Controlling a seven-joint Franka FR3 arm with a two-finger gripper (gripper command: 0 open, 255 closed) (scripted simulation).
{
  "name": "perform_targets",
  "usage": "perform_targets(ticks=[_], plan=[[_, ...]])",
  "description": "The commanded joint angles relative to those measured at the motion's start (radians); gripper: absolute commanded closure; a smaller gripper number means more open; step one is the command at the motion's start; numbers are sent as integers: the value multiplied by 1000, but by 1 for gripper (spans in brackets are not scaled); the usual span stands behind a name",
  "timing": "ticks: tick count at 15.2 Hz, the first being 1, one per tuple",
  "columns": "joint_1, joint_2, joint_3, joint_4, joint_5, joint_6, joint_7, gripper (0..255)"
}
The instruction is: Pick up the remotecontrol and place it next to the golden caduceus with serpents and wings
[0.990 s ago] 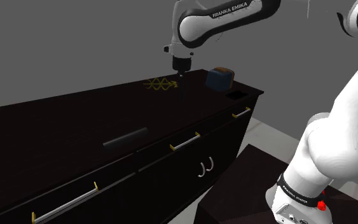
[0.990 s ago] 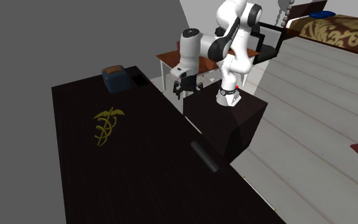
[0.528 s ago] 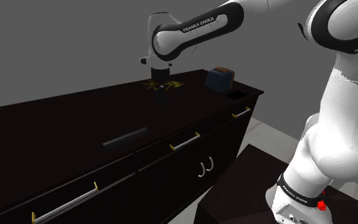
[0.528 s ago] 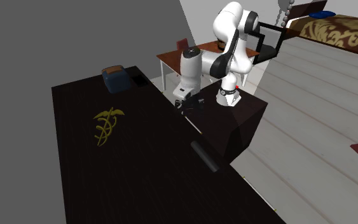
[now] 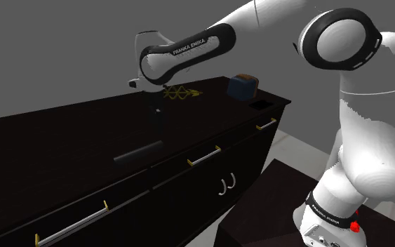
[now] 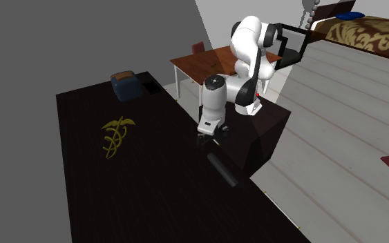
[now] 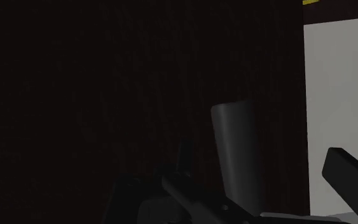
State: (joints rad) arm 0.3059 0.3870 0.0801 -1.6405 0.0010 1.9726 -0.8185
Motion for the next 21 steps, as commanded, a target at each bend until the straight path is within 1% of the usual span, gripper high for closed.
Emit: perform_targets(ticks=[1,4,5,12,20,21], plan=[[17,68,17,68,-8,-6,-30,0],[44,155,40,155,-22,-18,-73,0],[45,157,41,158,-22,-19,-74,0],[47,188,39,101,-26,68,-72,0],[47,188,39,101,-26,68,-72,0],[47,188,39,101,-26,68,-72,255]])
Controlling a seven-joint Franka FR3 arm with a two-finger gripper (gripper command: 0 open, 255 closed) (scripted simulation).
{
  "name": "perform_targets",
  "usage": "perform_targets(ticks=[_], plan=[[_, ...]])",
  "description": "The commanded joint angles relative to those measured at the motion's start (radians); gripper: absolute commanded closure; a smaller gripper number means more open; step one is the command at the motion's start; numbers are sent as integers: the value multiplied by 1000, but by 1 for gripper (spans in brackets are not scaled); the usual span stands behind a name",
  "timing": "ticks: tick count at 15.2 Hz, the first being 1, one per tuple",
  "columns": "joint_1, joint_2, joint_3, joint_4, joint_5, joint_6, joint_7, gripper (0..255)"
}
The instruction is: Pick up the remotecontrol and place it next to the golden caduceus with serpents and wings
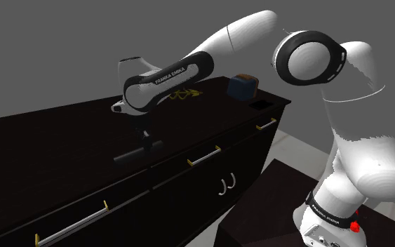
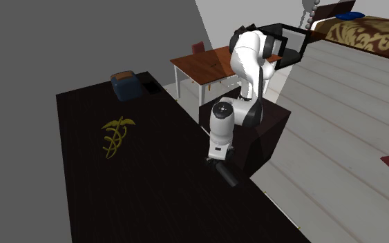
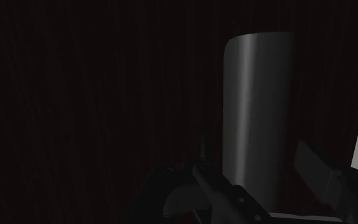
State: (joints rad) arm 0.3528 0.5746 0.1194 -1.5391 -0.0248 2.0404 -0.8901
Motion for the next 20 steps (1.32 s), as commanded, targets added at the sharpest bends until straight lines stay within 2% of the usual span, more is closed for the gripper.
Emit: perform_targets(ticks=[1,9,20], plan=[[0,0,0,0,0,0,0,255],[0,0,0,0,0,0,0,255],[-1,-55,4,65,6,-119,0,255]])
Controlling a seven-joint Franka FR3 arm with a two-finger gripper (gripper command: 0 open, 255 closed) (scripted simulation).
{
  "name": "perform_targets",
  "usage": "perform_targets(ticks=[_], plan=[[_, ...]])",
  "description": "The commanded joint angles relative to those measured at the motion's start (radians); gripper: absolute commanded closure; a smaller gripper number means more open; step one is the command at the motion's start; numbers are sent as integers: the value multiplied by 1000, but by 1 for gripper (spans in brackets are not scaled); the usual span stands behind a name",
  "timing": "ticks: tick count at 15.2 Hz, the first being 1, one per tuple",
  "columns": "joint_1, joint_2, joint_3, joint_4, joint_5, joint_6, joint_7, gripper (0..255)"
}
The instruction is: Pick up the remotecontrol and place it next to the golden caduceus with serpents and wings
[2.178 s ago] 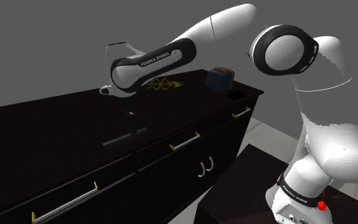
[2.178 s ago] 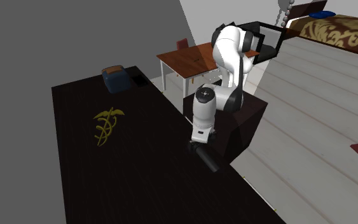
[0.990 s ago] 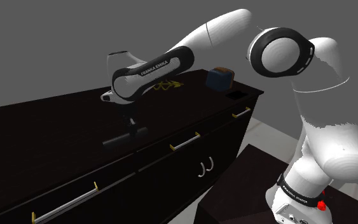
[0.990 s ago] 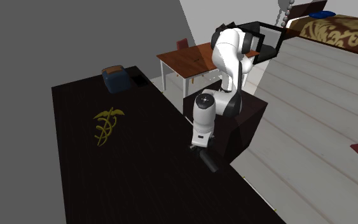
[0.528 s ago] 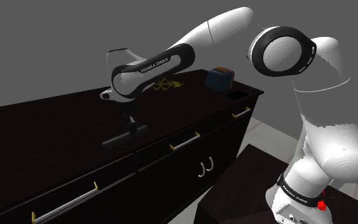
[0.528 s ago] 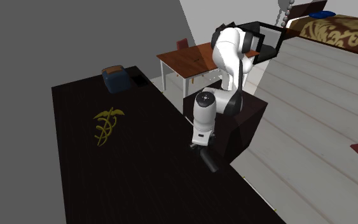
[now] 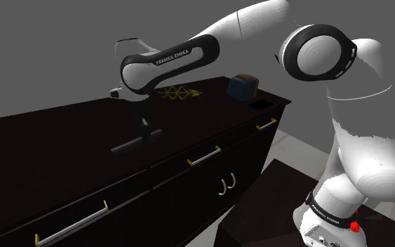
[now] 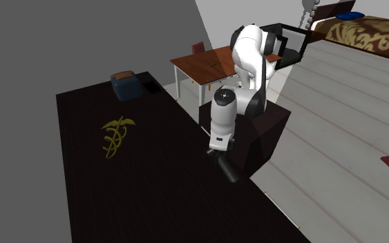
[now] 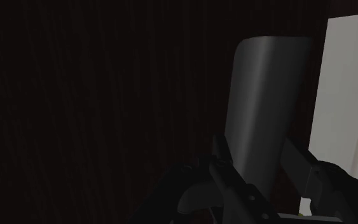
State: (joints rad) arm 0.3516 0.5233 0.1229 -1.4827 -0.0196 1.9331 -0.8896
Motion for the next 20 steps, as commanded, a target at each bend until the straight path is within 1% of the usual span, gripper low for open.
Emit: perform_targets(ticks=[1,10,19,20], plan=[[0,-7,0,16,1,-23,0,255],[0,-33,2,97,4,-131,1,255],[3,-39,4,210,4,-249,3,255],[3,-39,4,211,4,-250,3,255]])
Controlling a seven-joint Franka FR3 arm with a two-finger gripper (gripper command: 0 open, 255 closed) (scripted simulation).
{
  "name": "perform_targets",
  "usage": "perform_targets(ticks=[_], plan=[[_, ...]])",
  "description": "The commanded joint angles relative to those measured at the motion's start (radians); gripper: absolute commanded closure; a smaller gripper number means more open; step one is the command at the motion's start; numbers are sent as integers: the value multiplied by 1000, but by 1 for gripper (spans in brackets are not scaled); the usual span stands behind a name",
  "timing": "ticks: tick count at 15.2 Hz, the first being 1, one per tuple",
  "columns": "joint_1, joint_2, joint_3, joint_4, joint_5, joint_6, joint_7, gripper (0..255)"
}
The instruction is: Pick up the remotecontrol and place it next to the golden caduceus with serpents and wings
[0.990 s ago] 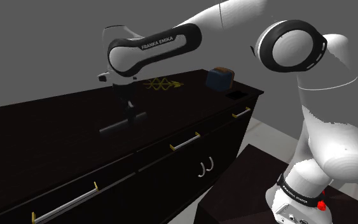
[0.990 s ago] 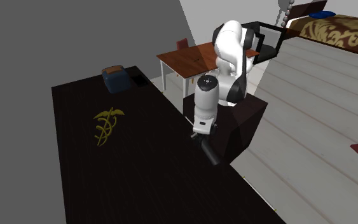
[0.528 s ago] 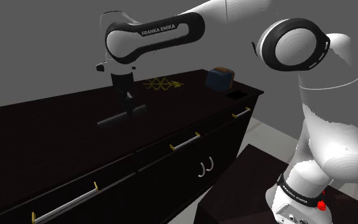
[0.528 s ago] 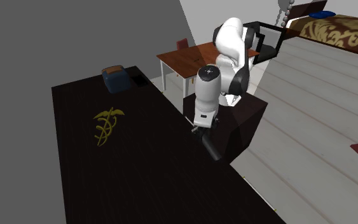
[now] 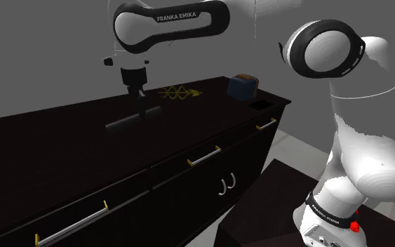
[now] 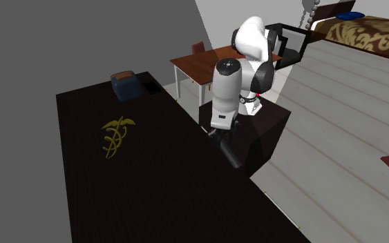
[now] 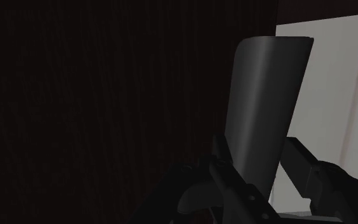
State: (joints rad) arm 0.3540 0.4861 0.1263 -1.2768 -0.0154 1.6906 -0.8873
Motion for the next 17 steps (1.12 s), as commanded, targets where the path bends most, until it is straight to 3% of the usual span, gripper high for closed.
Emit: perform_targets(ticks=[1,9,17], plan=[[-15,-18,-4,-18,3,0,-19,255],[-137,-103,-51,-145,18,37,-182,255],[-251,-123,-104,-172,25,42,-349,255]])
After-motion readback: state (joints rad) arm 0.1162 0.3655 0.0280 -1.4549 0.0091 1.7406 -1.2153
